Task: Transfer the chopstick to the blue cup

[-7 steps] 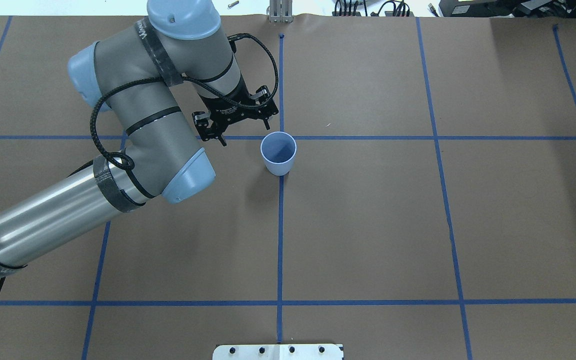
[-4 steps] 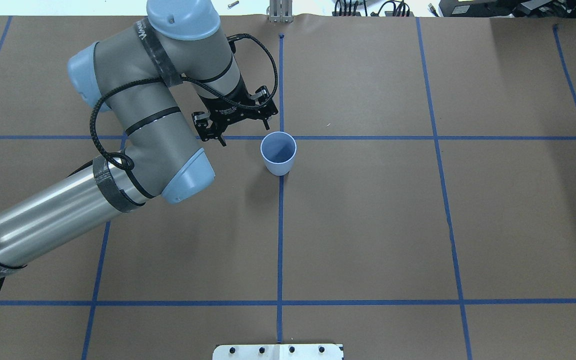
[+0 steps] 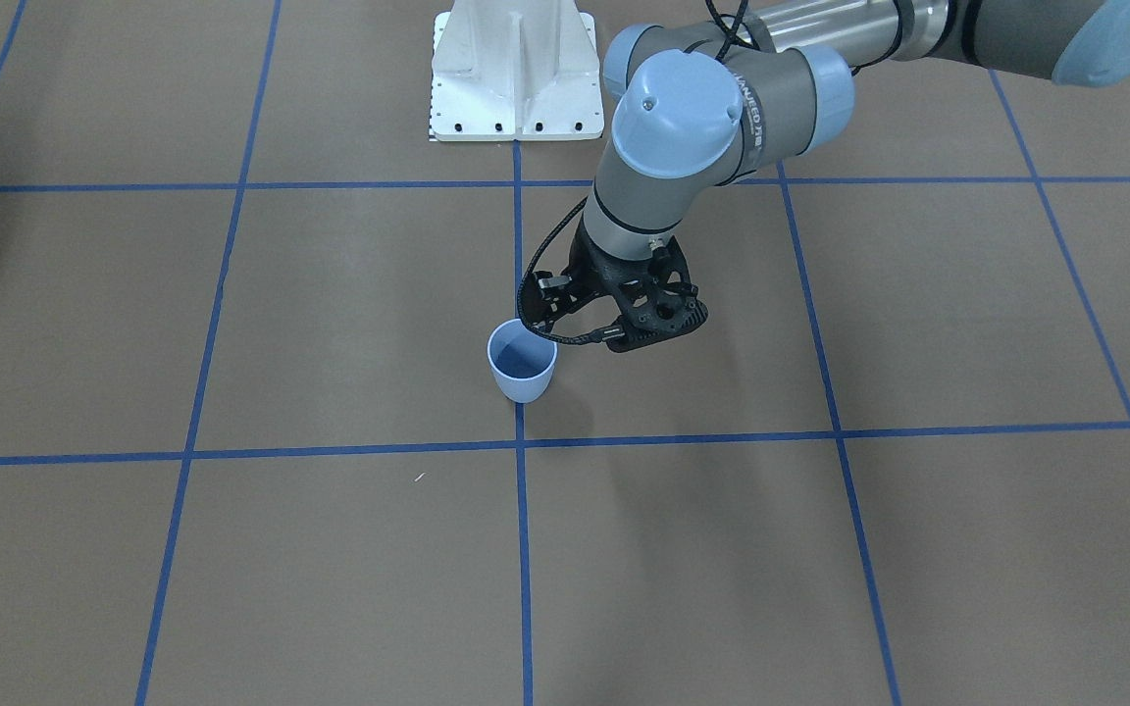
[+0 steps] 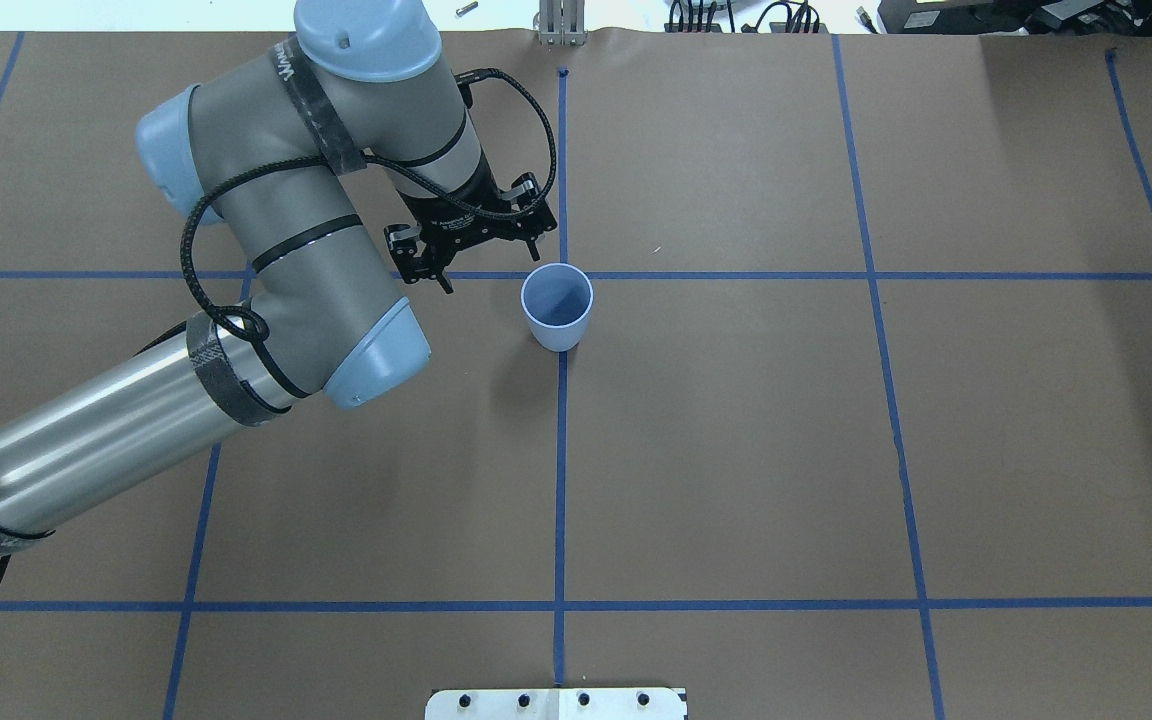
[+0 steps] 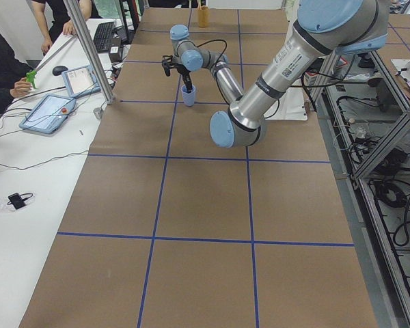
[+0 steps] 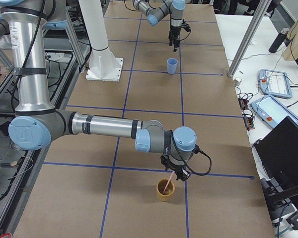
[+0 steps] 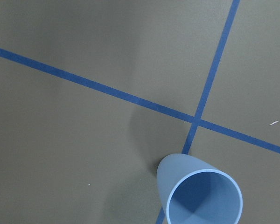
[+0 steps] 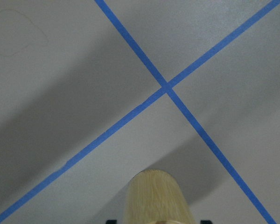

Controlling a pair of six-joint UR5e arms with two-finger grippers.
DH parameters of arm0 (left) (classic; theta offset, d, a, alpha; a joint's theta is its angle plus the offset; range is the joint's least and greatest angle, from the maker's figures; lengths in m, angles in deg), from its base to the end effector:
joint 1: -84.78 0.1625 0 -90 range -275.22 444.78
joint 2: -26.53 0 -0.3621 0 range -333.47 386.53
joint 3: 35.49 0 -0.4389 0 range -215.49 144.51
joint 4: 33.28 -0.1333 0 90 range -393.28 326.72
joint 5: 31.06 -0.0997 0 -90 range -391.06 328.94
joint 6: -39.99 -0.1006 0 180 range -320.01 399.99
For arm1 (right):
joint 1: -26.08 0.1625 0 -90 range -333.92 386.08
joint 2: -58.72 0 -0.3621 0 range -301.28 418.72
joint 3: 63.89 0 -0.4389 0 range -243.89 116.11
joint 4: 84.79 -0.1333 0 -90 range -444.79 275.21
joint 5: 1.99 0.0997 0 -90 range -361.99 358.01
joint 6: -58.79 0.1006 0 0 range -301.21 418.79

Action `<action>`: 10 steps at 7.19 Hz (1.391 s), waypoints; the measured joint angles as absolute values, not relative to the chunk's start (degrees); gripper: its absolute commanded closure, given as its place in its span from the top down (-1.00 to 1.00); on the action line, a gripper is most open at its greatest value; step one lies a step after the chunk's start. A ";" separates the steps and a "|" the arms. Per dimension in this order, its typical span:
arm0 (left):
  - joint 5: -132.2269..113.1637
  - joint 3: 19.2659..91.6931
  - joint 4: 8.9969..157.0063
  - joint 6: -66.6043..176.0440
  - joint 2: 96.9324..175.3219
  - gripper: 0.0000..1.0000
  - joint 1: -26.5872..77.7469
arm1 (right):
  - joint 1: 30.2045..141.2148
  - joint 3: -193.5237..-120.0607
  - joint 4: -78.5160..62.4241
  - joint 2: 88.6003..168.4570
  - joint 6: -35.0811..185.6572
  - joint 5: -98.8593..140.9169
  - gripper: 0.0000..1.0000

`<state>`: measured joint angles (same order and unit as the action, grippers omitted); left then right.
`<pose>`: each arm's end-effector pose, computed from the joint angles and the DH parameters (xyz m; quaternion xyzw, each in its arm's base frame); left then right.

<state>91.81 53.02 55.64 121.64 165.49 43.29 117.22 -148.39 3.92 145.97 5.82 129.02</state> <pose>0.4720 -0.5225 0.0629 -0.0767 0.4522 -0.1446 0.8768 0.0783 -0.5521 0.6237 0.1487 -0.3174 -0.4053 0.8443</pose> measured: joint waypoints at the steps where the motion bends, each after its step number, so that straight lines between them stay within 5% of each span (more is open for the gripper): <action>1: 91.81 53.02 55.66 121.64 165.46 0.97 43.29 | 117.22 -148.57 3.87 145.96 5.85 129.03 -0.29; 10: 91.81 53.36 55.84 121.73 164.99 0.97 43.29 | 117.43 -150.82 3.88 146.24 6.05 129.68 -1.00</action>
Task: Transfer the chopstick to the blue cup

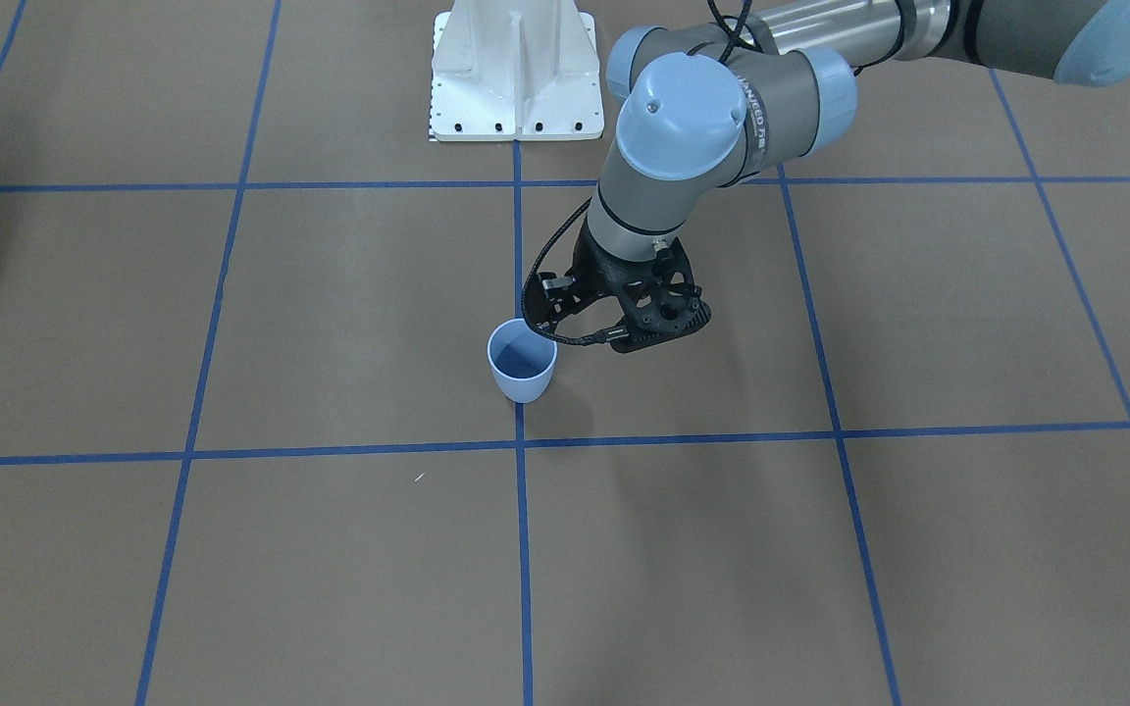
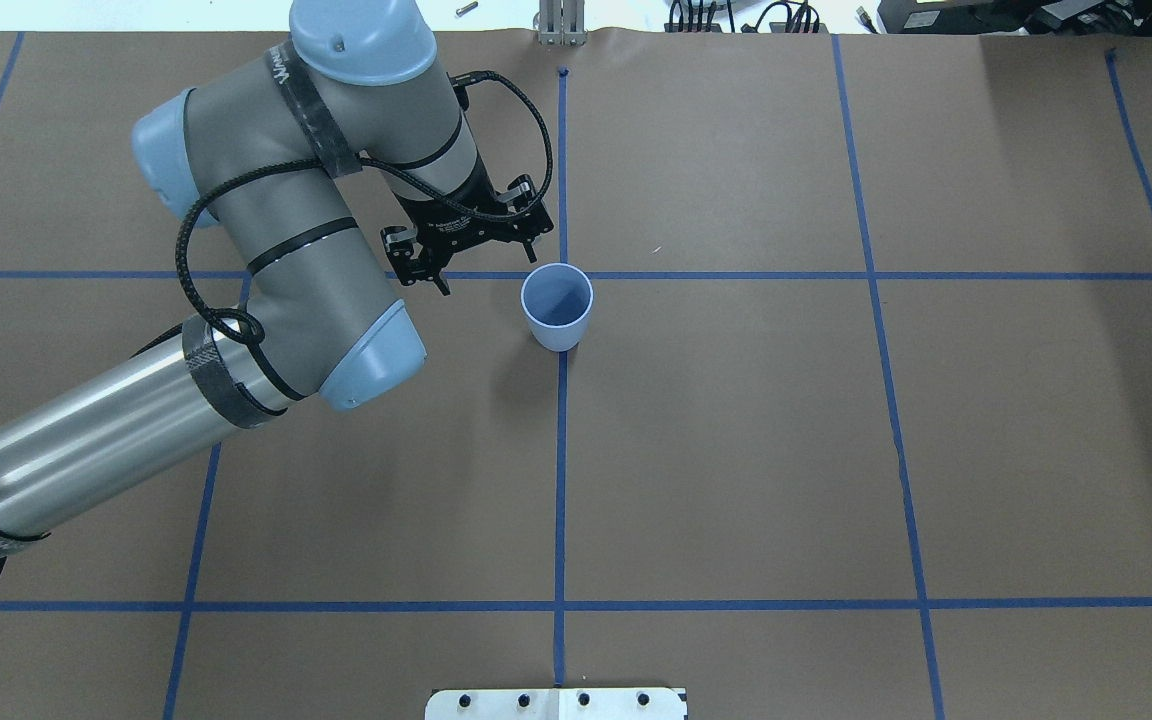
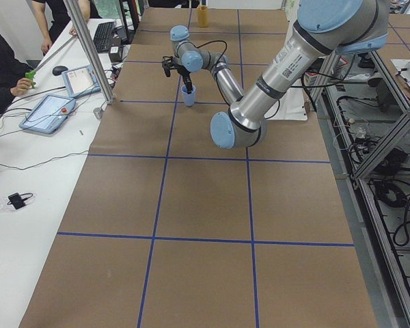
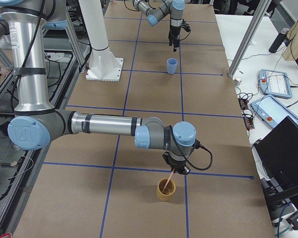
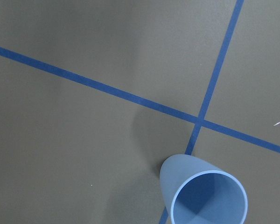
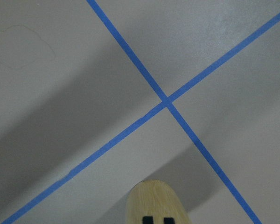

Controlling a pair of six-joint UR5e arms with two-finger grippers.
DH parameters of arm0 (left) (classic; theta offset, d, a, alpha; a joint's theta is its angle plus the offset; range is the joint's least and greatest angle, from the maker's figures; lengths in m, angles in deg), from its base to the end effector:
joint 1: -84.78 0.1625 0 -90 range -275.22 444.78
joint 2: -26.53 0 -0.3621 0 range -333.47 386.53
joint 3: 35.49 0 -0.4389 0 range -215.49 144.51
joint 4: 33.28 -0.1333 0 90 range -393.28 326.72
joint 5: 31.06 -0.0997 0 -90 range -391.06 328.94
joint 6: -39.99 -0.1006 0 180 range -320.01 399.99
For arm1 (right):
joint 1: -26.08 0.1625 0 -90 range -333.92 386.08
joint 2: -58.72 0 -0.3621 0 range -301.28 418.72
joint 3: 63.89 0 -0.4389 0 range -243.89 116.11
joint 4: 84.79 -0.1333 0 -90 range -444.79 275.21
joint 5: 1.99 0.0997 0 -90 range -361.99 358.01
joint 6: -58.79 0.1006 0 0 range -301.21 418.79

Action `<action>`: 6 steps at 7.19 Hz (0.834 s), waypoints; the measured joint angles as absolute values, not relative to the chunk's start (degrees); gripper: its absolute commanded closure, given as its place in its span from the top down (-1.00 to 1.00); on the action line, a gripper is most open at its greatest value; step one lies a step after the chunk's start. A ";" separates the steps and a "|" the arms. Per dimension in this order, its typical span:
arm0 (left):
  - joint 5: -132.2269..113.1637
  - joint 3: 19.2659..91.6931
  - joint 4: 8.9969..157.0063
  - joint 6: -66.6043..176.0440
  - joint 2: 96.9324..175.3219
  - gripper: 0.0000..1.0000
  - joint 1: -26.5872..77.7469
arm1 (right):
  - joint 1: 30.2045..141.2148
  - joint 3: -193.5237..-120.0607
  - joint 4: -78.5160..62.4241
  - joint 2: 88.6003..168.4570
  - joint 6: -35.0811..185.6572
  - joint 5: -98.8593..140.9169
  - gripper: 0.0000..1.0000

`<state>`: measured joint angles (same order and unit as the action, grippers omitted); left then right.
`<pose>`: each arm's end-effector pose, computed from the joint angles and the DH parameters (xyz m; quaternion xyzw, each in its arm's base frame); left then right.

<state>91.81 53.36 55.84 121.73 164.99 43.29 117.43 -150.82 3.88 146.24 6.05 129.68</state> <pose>0.4711 -0.5217 0.0660 -0.0769 0.4524 -0.1452 0.8766 0.0795 -0.5535 0.6026 0.1671 -0.3140 -0.4073 0.8412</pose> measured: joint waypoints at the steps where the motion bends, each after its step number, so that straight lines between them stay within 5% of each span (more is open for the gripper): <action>1: 91.81 53.44 55.84 121.73 164.97 0.97 43.29 | 117.64 -151.33 3.99 146.21 6.05 129.72 -1.00; 6: 91.81 53.65 55.84 121.80 164.74 0.97 43.51 | 122.57 -158.89 5.94 150.01 6.20 130.27 -1.00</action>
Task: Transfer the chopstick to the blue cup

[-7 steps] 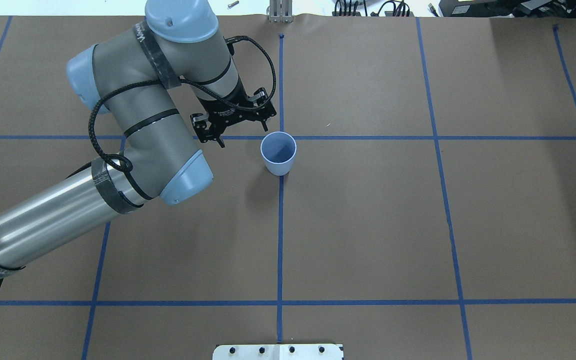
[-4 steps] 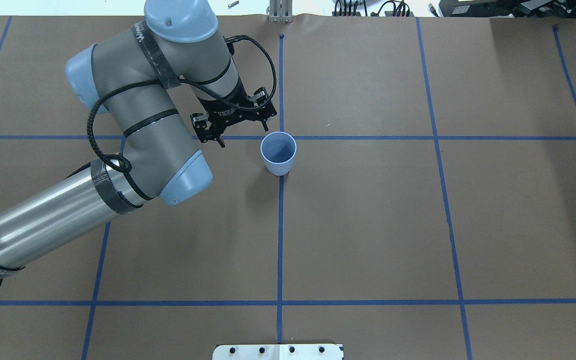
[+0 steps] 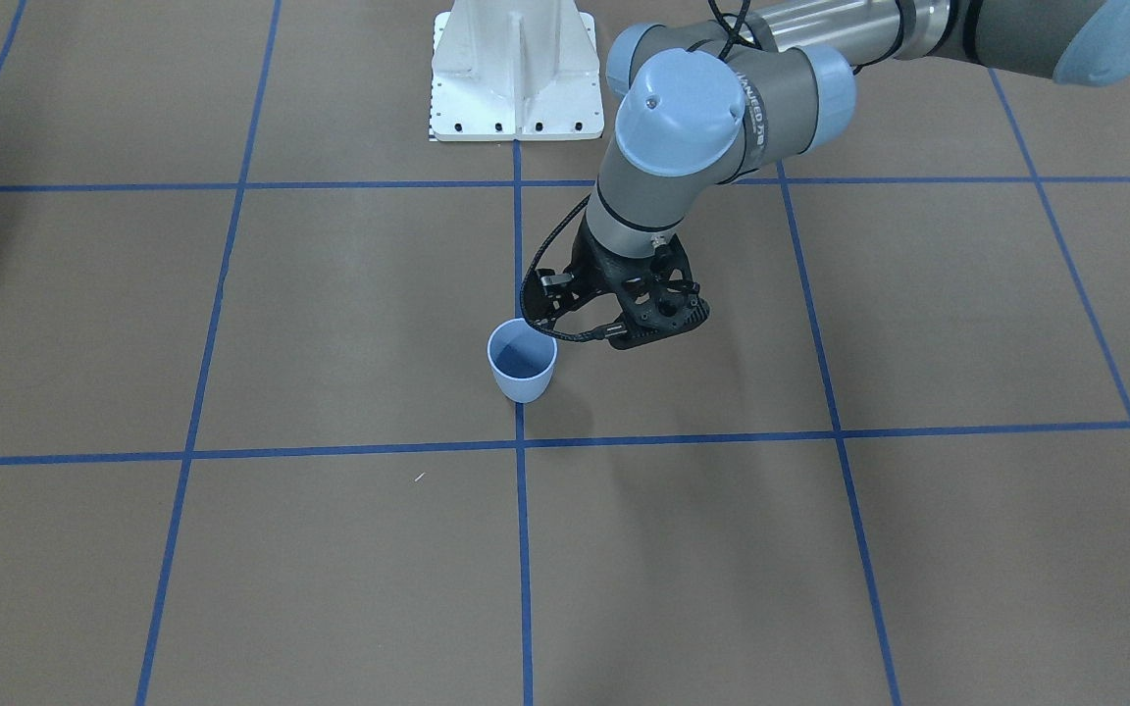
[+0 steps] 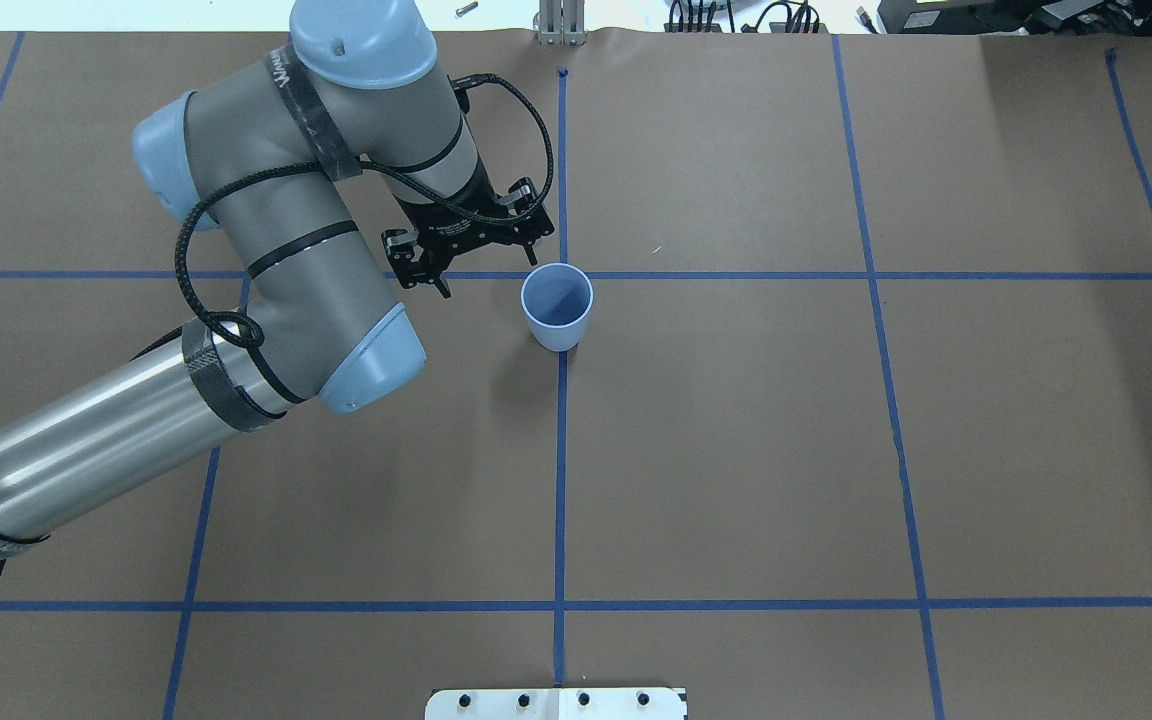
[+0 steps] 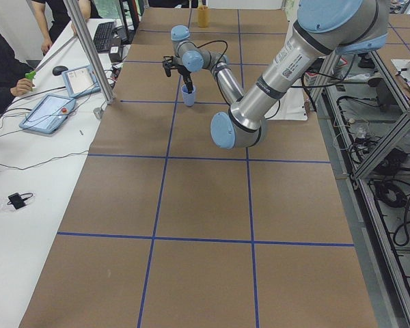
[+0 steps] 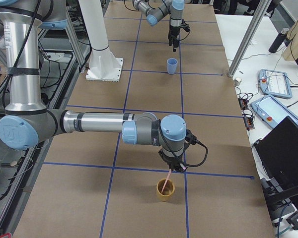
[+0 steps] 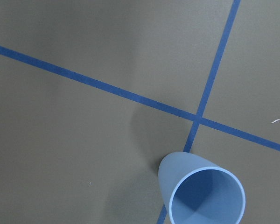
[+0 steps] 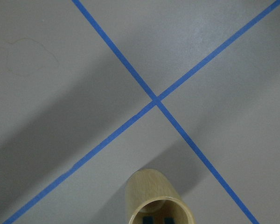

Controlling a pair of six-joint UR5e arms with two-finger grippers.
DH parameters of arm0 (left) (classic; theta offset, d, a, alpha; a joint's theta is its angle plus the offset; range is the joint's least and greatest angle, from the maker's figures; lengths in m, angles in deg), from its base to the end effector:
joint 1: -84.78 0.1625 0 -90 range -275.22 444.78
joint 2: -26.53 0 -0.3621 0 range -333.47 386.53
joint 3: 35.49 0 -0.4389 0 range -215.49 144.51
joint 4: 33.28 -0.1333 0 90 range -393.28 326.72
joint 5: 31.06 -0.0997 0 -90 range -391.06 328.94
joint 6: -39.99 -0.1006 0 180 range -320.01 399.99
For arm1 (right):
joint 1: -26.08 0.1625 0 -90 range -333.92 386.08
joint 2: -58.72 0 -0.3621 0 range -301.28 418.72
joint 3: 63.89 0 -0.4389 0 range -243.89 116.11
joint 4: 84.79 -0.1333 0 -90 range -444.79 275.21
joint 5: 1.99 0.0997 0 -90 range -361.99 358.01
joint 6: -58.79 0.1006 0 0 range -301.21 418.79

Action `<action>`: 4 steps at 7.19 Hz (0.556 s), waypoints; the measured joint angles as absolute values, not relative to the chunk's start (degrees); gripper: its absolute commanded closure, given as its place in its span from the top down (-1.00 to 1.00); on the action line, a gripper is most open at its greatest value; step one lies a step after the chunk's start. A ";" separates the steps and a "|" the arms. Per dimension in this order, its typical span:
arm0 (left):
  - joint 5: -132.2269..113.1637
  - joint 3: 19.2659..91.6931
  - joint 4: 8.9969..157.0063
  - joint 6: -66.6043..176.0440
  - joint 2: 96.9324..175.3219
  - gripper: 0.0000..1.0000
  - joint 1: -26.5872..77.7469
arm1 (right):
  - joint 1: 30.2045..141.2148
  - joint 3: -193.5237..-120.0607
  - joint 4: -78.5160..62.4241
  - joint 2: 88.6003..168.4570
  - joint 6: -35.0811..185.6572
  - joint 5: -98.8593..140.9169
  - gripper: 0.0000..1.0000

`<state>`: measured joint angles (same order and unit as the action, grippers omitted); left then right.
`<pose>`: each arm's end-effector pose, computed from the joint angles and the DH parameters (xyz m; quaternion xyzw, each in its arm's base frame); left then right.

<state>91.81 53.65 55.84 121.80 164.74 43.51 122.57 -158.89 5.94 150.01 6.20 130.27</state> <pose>0.4722 -0.5191 0.0669 -0.0778 0.4524 -0.1439 0.8767 0.1255 -0.5224 0.5653 0.1988 -0.3016 -0.3737 0.8543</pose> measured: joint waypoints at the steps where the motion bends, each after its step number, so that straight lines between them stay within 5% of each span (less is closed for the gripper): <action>1: 91.81 53.78 55.86 121.79 164.42 0.97 43.53 | 123.66 -161.56 8.32 150.33 6.22 130.56 -1.00; 4: 91.86 53.89 55.99 121.73 163.75 0.97 43.55 | 126.22 -168.38 15.74 148.61 6.23 130.80 -1.00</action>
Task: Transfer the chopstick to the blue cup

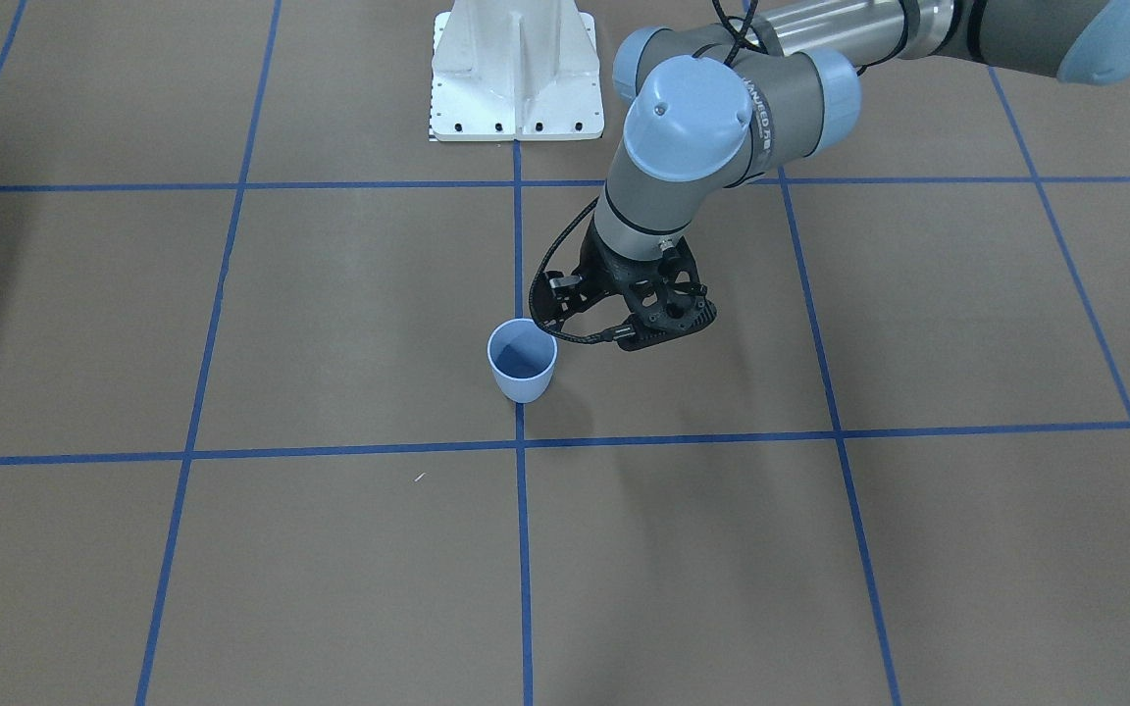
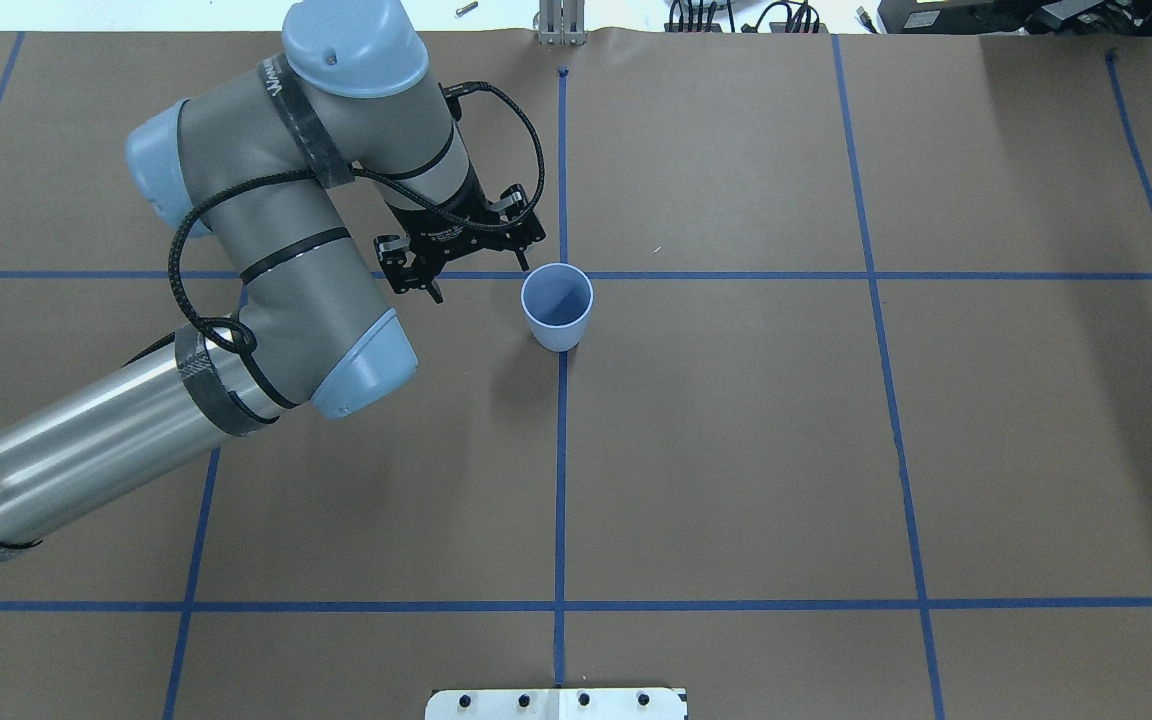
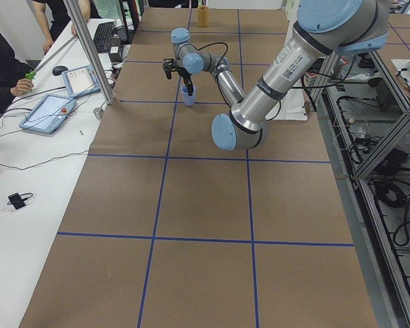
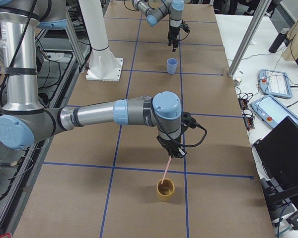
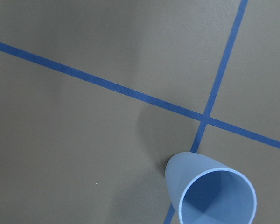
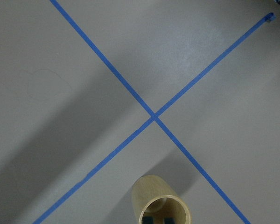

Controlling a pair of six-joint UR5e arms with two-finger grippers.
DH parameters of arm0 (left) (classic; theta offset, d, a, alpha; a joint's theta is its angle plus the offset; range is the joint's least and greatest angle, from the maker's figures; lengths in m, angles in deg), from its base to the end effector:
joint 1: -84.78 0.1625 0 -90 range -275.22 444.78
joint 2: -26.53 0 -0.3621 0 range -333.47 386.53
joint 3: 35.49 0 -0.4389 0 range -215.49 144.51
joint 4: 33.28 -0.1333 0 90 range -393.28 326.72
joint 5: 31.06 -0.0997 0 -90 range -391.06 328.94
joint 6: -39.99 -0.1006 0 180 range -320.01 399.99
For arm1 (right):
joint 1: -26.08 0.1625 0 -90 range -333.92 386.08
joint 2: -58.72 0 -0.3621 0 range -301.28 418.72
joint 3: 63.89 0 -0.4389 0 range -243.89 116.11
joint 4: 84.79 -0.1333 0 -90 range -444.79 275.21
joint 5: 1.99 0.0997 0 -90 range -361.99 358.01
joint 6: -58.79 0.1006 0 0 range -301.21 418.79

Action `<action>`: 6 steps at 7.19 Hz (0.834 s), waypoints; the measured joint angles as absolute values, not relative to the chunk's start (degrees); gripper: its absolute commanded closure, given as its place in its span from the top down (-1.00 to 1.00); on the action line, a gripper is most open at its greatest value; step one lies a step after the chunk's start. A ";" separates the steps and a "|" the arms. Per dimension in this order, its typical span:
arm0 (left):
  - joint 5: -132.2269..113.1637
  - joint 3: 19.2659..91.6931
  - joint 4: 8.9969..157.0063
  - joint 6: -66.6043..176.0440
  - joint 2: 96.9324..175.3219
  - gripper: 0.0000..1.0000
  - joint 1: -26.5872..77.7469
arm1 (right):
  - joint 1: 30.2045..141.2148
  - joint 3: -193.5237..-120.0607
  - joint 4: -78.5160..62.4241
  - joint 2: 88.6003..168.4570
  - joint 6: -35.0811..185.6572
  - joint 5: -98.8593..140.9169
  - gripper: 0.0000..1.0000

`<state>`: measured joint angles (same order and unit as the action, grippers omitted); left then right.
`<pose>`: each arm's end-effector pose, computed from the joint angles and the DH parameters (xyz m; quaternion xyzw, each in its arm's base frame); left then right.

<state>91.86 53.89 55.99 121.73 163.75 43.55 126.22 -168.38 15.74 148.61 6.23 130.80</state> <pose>0.4726 -0.5188 0.0768 -0.0806 0.4486 -0.1447 0.8782 0.1573 -0.5104 0.4805 0.2179 -0.2941 -0.3487 0.8628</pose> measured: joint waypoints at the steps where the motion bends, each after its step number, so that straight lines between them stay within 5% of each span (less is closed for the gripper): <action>1: 91.88 54.11 56.21 121.71 163.41 0.97 43.55 | 127.14 -168.99 18.64 146.30 6.23 130.81 -1.00; 6: 91.91 57.76 56.60 112.94 160.48 0.97 39.62 | 124.15 -169.13 34.34 130.30 22.26 133.52 -1.00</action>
<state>91.91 57.76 56.60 112.94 160.48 39.62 124.15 -169.13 34.34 130.30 22.26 133.52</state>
